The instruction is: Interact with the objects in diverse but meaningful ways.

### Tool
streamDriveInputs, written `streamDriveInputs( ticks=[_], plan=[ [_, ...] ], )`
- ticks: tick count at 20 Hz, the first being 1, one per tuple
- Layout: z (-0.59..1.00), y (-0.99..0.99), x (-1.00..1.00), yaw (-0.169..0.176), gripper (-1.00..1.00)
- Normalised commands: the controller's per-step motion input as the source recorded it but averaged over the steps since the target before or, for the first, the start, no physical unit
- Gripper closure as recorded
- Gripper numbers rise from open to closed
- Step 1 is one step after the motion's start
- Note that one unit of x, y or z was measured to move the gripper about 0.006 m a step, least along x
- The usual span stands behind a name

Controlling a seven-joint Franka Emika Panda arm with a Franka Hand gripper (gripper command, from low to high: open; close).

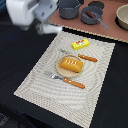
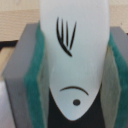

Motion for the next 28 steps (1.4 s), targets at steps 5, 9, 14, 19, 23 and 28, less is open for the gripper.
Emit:
streamDriveInputs(
  ticks=[5,9,14,19,23,28],
  plan=[
    [0.76,0.89,0.61,0.0,1.0],
    [0.31,0.75,0.75,0.0,1.0],
    [0.05,0.65,0.81,0.0,1.0],
    [0.0,0.65,0.78,0.0,1.0],
    [0.0,0.67,0.77,0.0,1.0],
    [0.0,0.68,0.76,0.0,1.0]
  ],
)
